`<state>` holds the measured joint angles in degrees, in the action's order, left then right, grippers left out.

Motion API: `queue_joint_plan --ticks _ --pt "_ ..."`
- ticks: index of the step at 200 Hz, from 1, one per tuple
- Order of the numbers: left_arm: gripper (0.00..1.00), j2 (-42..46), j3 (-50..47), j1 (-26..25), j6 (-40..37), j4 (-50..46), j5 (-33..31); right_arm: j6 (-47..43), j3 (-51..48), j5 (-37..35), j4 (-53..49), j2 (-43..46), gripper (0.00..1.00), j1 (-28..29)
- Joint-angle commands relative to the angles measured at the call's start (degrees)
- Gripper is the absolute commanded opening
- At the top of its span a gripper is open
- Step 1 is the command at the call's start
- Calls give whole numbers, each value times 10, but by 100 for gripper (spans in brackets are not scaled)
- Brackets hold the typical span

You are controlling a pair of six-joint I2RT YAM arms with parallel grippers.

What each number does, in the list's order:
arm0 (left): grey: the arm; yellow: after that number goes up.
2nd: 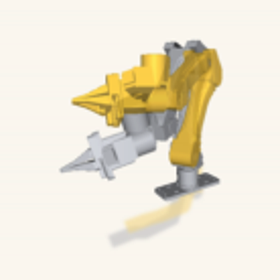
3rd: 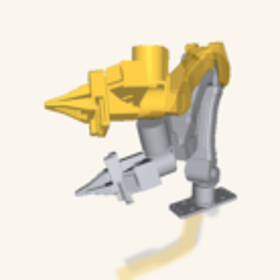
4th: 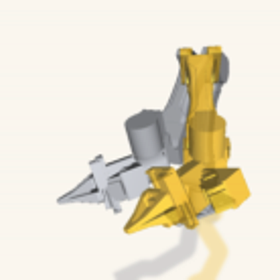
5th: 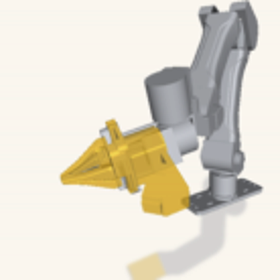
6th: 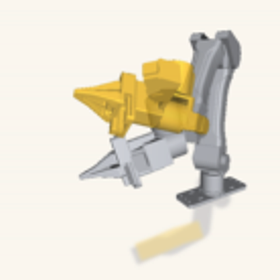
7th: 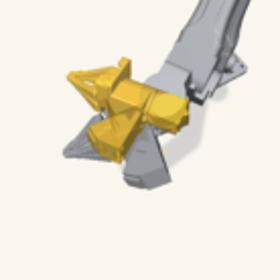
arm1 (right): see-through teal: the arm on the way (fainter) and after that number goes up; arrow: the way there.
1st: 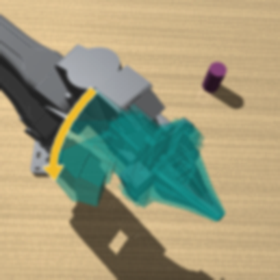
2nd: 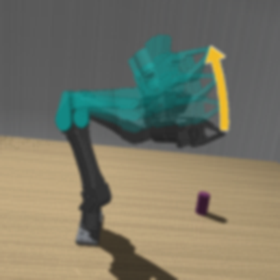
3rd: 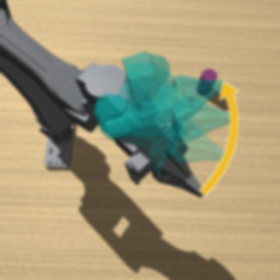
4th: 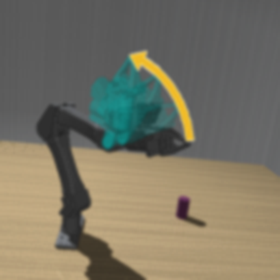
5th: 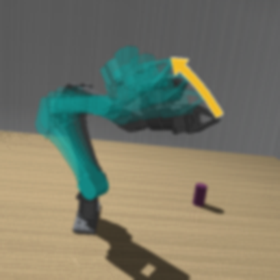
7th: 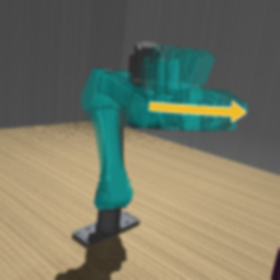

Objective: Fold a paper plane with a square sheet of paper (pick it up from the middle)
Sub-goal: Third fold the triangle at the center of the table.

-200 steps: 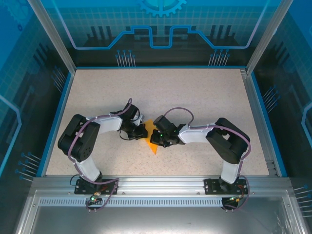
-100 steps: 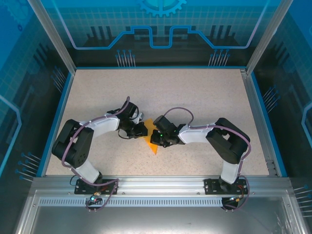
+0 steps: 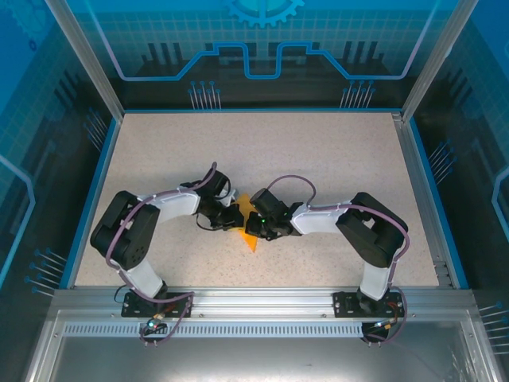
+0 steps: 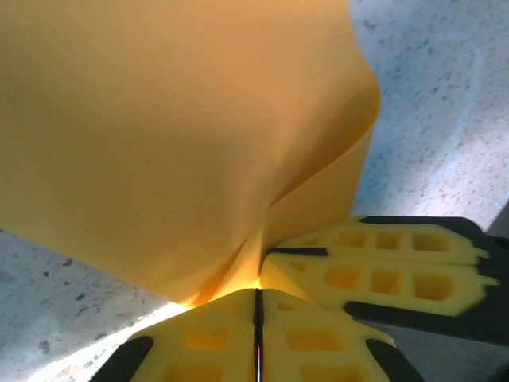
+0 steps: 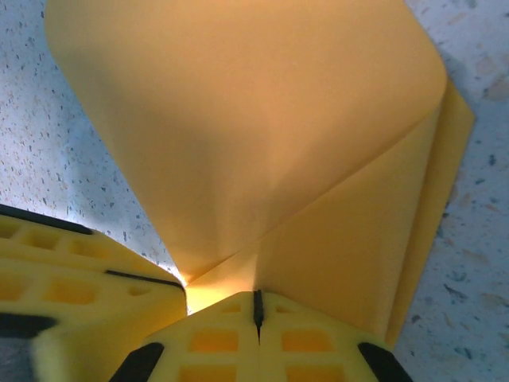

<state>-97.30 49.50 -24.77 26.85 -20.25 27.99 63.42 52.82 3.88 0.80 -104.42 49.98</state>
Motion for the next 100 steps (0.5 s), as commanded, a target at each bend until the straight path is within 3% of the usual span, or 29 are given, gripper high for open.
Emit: queue_joint_plan --ticks 1,100 --pt "9 -13 -13 -3 3 8 17 0 -17 -4 -28 -18 2 4" --pt "9 -50 -12 -2 -13 -11 -43 -3 -11 1 -21 1 6 3"
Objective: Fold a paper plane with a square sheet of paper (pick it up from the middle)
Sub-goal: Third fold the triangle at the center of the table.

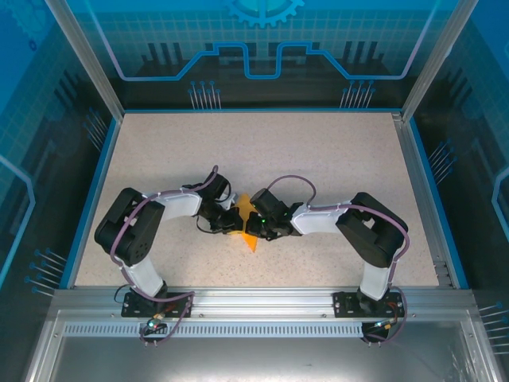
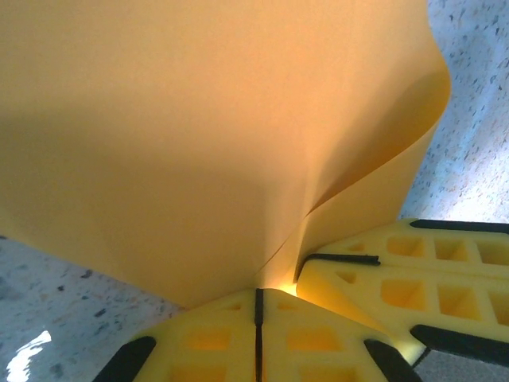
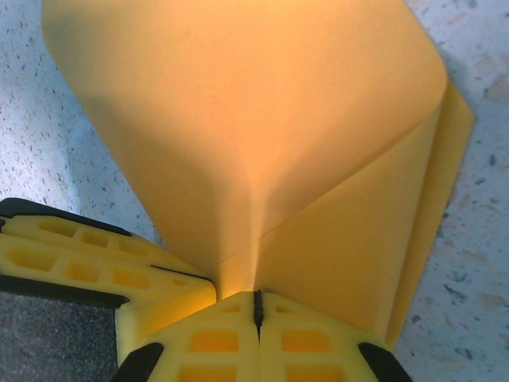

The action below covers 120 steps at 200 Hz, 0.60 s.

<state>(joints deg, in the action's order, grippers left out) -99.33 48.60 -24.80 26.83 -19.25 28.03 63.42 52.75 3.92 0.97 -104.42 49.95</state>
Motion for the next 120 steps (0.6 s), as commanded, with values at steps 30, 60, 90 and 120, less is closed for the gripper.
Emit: queue_joint_plan --ticks 30,60,90,120 --pt "7 -45 1 -3 -19 -32 -71 -5 -18 -1 -11 22 10 -3" --pt "6 -60 5 -3 -29 -42 -96 -11 -38 0 9 40 12 -11" --pt "7 -71 6 -5 -33 -47 -114 -8 -52 18 36 28 12 -17" --pt "7 -73 7 -8 -34 -53 -136 -13 -59 25 54 19 12 -19"
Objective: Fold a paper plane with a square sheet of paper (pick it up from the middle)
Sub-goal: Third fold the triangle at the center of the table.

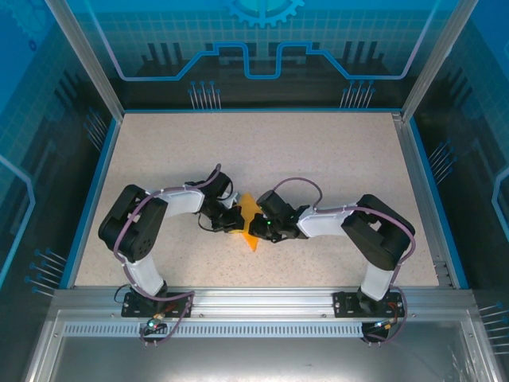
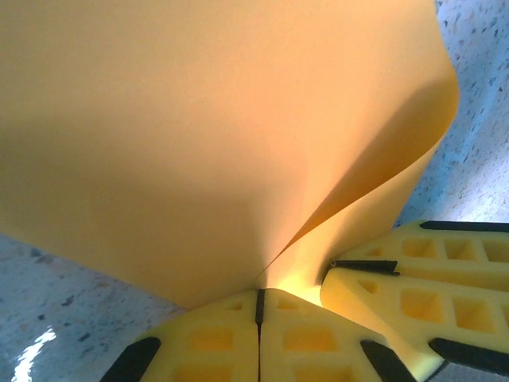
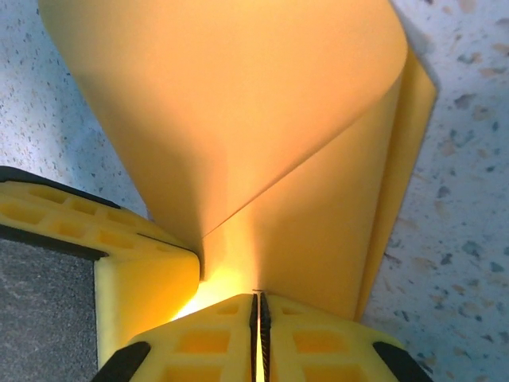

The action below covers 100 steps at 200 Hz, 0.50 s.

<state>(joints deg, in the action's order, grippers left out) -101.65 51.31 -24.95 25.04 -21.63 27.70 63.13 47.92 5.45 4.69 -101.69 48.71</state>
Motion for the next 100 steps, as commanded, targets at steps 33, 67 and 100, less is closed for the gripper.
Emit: queue_joint_plan --ticks 33,67,100 --pt "6 -55 -20 -11 -20 -36 -151 -13 -25 11 28 -10 12 -11" --pt "6 -61 -16 -17 -20 -40 -167 -20 -36 22 53 16 12 -8" --pt "6 -65 -14 -20 -19 -40 -171 -30 -37 27 44 33 12 1"
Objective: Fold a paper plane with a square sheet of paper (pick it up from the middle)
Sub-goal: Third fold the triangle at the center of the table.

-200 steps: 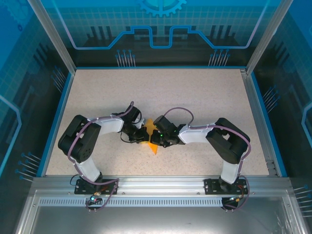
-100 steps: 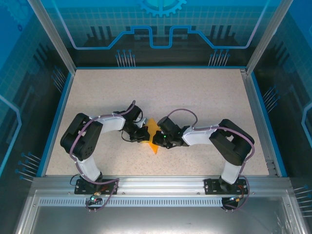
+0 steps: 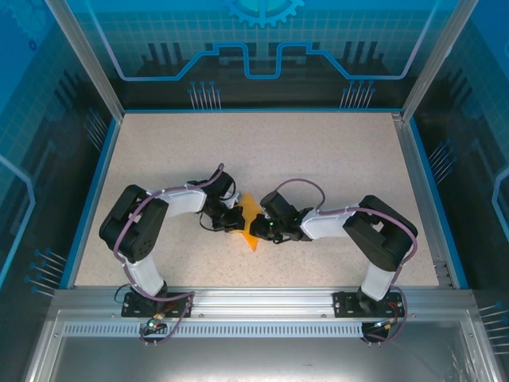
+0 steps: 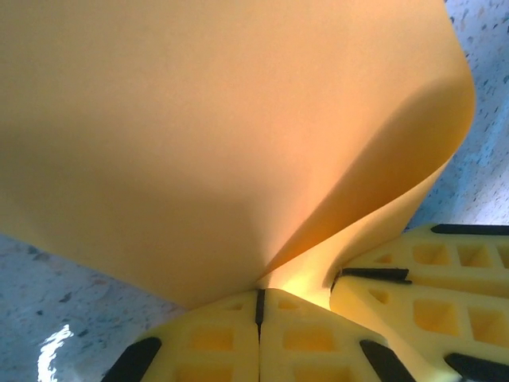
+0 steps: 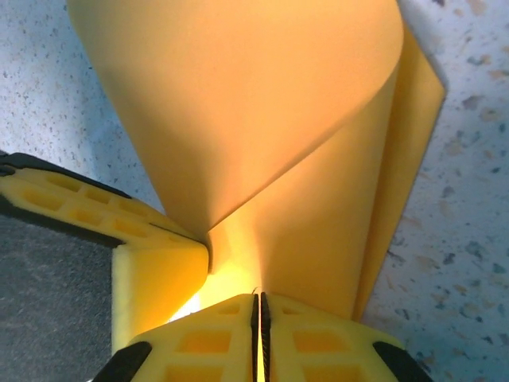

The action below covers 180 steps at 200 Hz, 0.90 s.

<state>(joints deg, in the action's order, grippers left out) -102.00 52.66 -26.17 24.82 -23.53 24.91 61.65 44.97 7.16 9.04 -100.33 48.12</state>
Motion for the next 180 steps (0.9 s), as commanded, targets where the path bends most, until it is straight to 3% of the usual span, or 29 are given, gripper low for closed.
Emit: queue_joint_plan --ticks 1,180 --pt "6 -61 -27 -8 -17 -21 -143 -15 -8 9 0 19 12 7" --pt "6 -68 -23 -12 -20 -29 -149 -8 -34 11 4 20 11 52"
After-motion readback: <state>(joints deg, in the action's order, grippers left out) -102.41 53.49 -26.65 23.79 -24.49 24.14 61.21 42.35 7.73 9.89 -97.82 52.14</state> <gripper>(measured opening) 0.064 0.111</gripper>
